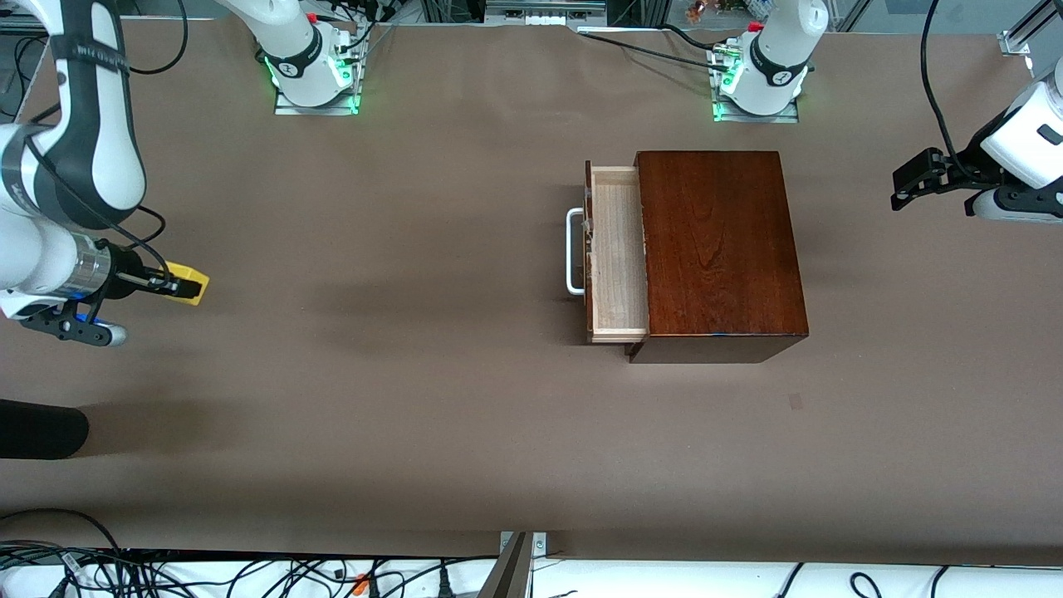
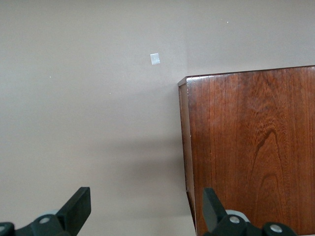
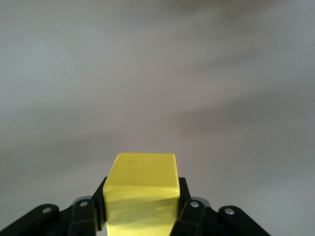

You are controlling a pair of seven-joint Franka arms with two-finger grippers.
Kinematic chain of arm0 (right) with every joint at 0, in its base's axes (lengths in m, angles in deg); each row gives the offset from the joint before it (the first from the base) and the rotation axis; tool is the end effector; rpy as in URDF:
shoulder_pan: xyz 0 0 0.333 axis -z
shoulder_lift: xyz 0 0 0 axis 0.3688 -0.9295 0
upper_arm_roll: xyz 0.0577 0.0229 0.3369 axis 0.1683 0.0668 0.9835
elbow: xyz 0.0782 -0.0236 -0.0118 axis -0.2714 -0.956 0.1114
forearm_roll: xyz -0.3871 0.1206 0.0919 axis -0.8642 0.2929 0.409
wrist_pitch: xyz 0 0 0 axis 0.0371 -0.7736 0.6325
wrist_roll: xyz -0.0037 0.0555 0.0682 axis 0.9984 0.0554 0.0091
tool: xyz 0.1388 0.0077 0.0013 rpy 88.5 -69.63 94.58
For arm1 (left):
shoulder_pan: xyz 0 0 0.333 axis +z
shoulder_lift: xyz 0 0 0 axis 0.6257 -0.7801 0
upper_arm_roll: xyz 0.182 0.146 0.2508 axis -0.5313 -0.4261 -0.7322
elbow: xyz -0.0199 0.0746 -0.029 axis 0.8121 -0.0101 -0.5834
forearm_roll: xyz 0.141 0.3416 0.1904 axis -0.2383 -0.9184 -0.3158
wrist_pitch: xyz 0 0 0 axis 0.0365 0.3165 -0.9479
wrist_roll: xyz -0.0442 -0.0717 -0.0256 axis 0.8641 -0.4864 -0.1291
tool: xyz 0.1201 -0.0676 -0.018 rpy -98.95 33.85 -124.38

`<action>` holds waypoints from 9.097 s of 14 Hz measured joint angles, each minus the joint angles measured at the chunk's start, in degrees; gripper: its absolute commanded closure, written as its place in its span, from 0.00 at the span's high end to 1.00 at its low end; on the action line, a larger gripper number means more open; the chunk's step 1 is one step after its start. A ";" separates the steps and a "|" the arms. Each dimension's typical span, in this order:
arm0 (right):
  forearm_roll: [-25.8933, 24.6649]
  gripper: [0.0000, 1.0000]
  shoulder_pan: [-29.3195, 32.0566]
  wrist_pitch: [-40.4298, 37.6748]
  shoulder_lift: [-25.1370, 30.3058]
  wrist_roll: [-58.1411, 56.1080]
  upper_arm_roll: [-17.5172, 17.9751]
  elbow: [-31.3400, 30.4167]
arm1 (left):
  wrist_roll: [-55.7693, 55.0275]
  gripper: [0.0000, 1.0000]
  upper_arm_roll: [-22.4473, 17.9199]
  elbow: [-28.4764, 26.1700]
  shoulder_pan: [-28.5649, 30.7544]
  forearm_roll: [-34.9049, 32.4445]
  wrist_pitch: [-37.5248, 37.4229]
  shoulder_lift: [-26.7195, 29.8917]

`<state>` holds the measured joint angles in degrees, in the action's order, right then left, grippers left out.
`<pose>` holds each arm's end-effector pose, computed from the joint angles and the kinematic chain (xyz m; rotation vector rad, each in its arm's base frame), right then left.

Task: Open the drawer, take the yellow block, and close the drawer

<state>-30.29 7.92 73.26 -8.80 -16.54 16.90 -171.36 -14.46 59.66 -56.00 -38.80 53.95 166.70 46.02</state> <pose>0.6499 -0.0529 0.3797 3.1101 -0.3127 -0.2590 0.5613 -0.0064 0.5896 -3.1286 0.0946 0.0368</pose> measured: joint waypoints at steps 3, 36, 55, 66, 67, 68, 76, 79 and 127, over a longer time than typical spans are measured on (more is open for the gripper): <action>0.02 0.01 0.43 10.25 -0.98 -6.64 -2.32 -7.20 | 0.00 1.00 0.04 0.02 -0.24 0.00 -0.85 0.00; 11.77 1.00 5.45 10.19 -12.04 -27.91 -3.30 1.31 | 46.42 1.00 27.33 2.69 -14.75 3.13 22.56 -27.89; -3.38 1.00 -2.72 -11.77 13.46 -14.57 -1.38 0.67 | 40.62 1.00 27.11 3.15 -21.01 -15.25 27.62 -38.00; -6.93 1.00 13.61 -12.63 22.00 -3.22 21.94 -3.94 | 40.45 1.00 26.64 3.65 -16.67 -15.25 19.10 -37.77; -7.38 1.00 14.94 -12.54 22.20 -3.19 23.36 -3.89 | 40.45 1.00 26.60 3.65 -16.17 -15.25 18.71 -37.70; -7.95 1.00 15.39 -12.47 22.24 -3.11 23.97 -3.74 | 40.46 1.00 26.55 3.65 -15.75 -15.25 18.26 -37.58; -8.31 1.00 15.94 -13.14 19.02 -2.90 24.16 0.84 | 40.50 1.00 26.47 3.82 -14.79 -15.27 17.58 -36.94; -8.30 1.00 16.14 -13.85 18.94 -1.68 23.93 0.84 | 38.65 1.00 26.49 4.96 -14.13 -12.41 16.64 -35.08; -8.29 1.00 16.63 -12.61 19.95 0.33 23.78 1.45 | -4.63 1.00 -0.15 2.95 -0.87 0.97 -0.77 -1.47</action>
<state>-38.58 24.55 60.65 11.15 -16.21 40.68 -169.92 -19.09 59.50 -53.06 -39.67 54.93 165.93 44.55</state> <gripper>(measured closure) 0.000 0.000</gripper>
